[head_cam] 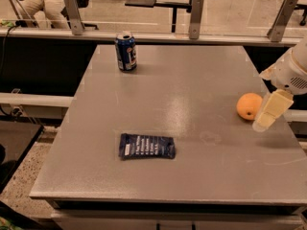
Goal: Move orange near rxbar blueberry
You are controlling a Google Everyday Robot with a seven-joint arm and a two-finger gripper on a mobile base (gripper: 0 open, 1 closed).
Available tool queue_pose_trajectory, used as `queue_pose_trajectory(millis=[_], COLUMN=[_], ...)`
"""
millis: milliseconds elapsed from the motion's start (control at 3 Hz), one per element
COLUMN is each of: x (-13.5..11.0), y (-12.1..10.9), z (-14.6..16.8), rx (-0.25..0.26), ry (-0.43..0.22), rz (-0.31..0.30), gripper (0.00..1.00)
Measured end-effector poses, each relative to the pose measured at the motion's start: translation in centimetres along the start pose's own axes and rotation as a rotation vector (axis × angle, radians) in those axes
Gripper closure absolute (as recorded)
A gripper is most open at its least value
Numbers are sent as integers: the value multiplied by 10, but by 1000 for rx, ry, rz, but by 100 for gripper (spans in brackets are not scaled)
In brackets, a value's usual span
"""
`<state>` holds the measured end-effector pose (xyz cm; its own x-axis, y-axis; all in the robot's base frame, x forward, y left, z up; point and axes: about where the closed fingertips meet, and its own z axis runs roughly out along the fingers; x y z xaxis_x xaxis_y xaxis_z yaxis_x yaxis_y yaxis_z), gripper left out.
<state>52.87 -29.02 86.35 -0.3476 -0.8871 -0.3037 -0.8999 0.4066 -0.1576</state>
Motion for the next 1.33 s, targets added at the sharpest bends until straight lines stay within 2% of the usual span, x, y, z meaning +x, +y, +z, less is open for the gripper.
queue_pose_trajectory(millis=[333,667,1333], x=[-1,-2,-20], y=[2,3,-4], z=[8,13,18], rx=[-16,-34,-47], ry=[0,-3,-10], rz=[2,1,-22], gripper=[0,14,61])
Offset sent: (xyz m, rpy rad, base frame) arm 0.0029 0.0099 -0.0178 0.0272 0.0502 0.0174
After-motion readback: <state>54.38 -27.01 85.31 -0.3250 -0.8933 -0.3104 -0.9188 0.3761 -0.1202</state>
